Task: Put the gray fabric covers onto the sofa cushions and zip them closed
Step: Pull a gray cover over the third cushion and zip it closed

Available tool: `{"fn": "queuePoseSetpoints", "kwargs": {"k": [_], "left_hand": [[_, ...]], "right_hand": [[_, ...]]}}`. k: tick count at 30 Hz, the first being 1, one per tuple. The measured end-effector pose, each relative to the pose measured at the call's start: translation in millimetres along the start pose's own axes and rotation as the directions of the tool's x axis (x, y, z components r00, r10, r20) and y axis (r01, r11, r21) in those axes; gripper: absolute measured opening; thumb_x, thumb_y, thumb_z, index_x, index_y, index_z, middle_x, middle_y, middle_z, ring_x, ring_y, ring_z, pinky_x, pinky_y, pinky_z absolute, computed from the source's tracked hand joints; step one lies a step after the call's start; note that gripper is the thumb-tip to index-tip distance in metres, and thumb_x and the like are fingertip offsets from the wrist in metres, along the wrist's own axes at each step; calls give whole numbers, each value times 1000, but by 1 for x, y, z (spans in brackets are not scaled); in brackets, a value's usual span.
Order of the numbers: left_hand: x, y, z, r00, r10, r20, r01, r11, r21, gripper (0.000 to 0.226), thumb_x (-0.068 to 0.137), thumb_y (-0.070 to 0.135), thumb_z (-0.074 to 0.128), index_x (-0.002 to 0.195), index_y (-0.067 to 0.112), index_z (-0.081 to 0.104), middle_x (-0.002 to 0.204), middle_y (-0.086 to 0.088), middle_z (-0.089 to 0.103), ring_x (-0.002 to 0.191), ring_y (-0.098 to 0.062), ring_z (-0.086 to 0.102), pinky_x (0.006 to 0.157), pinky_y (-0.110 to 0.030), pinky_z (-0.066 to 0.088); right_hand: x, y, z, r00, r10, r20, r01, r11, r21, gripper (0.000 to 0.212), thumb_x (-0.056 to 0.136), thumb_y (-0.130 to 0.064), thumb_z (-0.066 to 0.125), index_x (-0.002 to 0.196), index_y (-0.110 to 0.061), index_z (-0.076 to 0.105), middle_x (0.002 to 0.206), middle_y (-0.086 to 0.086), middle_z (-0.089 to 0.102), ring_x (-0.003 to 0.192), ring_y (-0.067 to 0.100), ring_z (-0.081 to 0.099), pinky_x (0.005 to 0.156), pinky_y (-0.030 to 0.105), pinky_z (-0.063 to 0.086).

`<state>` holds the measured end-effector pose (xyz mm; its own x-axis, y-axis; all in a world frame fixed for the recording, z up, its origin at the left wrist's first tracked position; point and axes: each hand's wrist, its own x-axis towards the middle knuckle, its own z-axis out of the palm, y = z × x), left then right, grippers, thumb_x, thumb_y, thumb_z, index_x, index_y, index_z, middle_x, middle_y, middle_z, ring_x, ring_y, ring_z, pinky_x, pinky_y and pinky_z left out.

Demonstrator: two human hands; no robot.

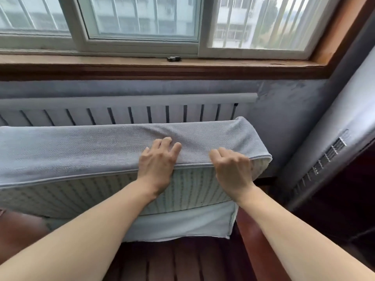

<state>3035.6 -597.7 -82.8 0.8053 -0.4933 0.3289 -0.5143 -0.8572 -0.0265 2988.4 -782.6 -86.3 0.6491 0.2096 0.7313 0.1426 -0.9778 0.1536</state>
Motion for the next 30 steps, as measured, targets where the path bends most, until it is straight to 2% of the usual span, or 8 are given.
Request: {"fn": "queuePoseSetpoints", "kwargs": {"k": [3,6,8,13,19,24,27,30], "left_hand": [[13,15,1,974,216,63,-218,976,14,75,56,6,69,121,23,38,128,-8,49,114,-31,51,86,-42,47],[29,60,0,973,200,116,-200,980,-10,72,72,26,63,136,26,29,147,-5,29,133,-26,30,107,-45,27],[43,100,4,979,181,93,-181,983,-10,69,80,30,60,140,24,26,150,-4,23,137,-25,24,109,-49,19],[69,151,19,992,115,46,-117,992,45,64,81,24,66,135,24,31,148,-5,26,136,-29,25,107,-59,15],[71,142,29,982,190,13,-191,980,51,53,79,22,63,114,30,24,133,-2,42,127,-30,38,93,-58,30],[72,148,30,990,139,12,-139,990,40,53,85,14,54,133,22,33,142,-7,32,128,-31,30,99,-58,31],[62,141,40,942,321,-104,-317,947,47,54,77,10,49,130,14,43,129,-16,50,112,-31,38,85,-57,44],[47,129,48,877,461,-137,-454,887,82,57,81,11,29,136,12,45,139,-10,49,123,-29,44,90,-56,42]], "right_hand": [[5,34,1,993,118,23,-115,987,-116,20,61,-1,34,58,-13,49,49,2,46,36,22,45,43,20,19],[-10,88,2,931,355,81,-327,914,-240,10,68,-1,46,67,-10,51,59,7,51,39,26,52,44,20,18],[-24,116,3,895,436,91,-401,878,-262,13,69,-4,62,67,-10,50,61,9,51,40,28,53,45,20,17],[-38,121,8,937,335,102,-307,925,-224,16,66,-9,43,52,-13,46,48,4,48,34,26,49,45,20,17],[-61,117,-2,949,290,127,-267,948,-172,22,56,-8,63,49,-15,44,44,2,45,33,26,44,48,22,14],[-52,115,6,944,317,94,-297,937,-182,14,63,-6,47,52,-14,45,47,4,46,34,25,47,46,21,16],[-55,108,6,903,405,142,-382,909,-164,10,69,-7,47,61,-12,48,56,5,50,39,26,52,43,20,16],[-70,101,0,866,451,217,-446,892,-75,7,83,-2,47,83,-8,51,78,10,55,62,34,60,47,27,23]]}}
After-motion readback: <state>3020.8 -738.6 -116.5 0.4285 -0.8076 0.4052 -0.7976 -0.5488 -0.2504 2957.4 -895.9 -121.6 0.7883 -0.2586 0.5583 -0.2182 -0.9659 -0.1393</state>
